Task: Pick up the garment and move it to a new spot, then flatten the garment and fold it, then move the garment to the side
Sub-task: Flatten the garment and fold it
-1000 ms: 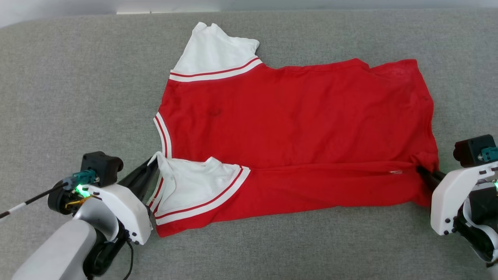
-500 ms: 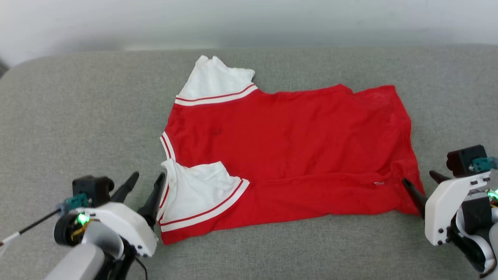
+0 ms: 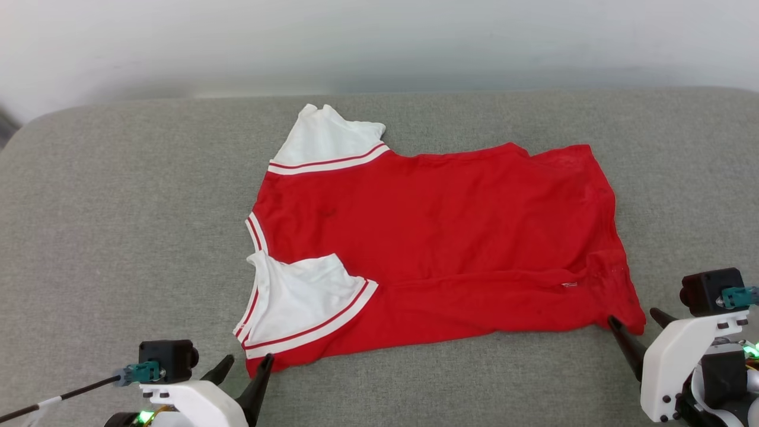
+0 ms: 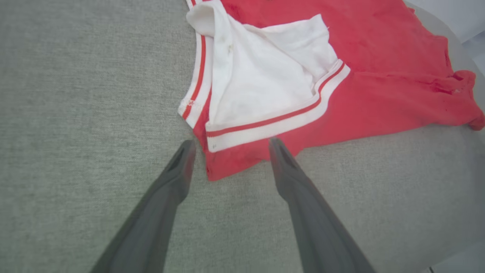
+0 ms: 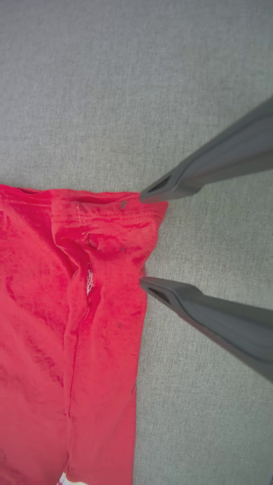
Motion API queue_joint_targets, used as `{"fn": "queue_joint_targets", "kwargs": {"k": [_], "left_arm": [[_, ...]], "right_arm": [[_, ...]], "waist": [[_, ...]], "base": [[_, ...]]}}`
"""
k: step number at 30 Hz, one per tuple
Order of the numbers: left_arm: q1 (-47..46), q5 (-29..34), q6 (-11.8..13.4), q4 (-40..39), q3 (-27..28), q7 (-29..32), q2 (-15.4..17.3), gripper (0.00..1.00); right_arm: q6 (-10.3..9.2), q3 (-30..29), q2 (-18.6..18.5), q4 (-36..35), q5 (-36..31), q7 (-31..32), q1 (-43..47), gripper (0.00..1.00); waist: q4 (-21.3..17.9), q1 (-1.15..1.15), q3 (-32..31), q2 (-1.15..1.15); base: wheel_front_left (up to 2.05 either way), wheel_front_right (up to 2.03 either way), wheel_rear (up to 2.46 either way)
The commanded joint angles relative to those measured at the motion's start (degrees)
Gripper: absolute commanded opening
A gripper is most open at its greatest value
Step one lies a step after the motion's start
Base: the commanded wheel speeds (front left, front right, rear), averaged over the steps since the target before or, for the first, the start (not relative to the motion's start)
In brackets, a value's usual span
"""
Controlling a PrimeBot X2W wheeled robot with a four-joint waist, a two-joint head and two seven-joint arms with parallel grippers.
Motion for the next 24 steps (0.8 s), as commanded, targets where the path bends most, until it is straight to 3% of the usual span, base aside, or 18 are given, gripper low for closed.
{"fn": "queue_joint_targets", "kwargs": {"k": [1,7,16,17,18,24], "left_arm": [[0.36,0.53,0.69,0.01,-0.16,0.43,0.27,1.00],[-0.96,0.74,3.33,2.00,0.46,0.77,-0.43,1.00],[-2.30,0.19,2.09,7.49,-2.80,5.33,-2.00,0.98],[-2.58,0.44,1.85,8.13,-3.38,5.63,-2.26,0.28],[-2.76,0.27,1.21,8.70,-3.97,6.10,-2.61,0.00],[-3.63,0.48,-1.35,9.65,-4.31,3.97,-3.62,0.00]], "right_arm": [[-0.04,-0.31,0.52,-0.78,-0.59,0.22,0.70,1.00],[-0.04,-0.78,1.63,-3.31,-1.40,0.95,1.21,1.00],[-0.04,-1.03,-0.18,-5.71,-1.63,1.66,-1.37,1.00],[-0.04,-1.12,-0.29,-5.84,-1.62,1.72,-1.68,1.00],[-0.04,-1.15,-0.42,-5.99,-1.69,1.78,-1.93,1.00],[-0.04,-1.38,-1.68,-5.34,-3.34,2.38,-2.14,1.00]], "waist": [[-0.36,0.01,0.52,0.00],[-1.28,0.01,2.77,0.00],[-2.40,0.01,7.52,0.00],[-2.36,0.01,7.85,0.00],[-2.30,0.01,8.04,0.00],[-1.26,0.01,6.73,0.00]], "base": [[0.00,0.00,0.00],[0.00,0.00,0.00],[0.00,0.00,0.00],[0.00,0.00,0.00],[0.00,0.00,0.00],[0.00,0.00,0.00]]}}
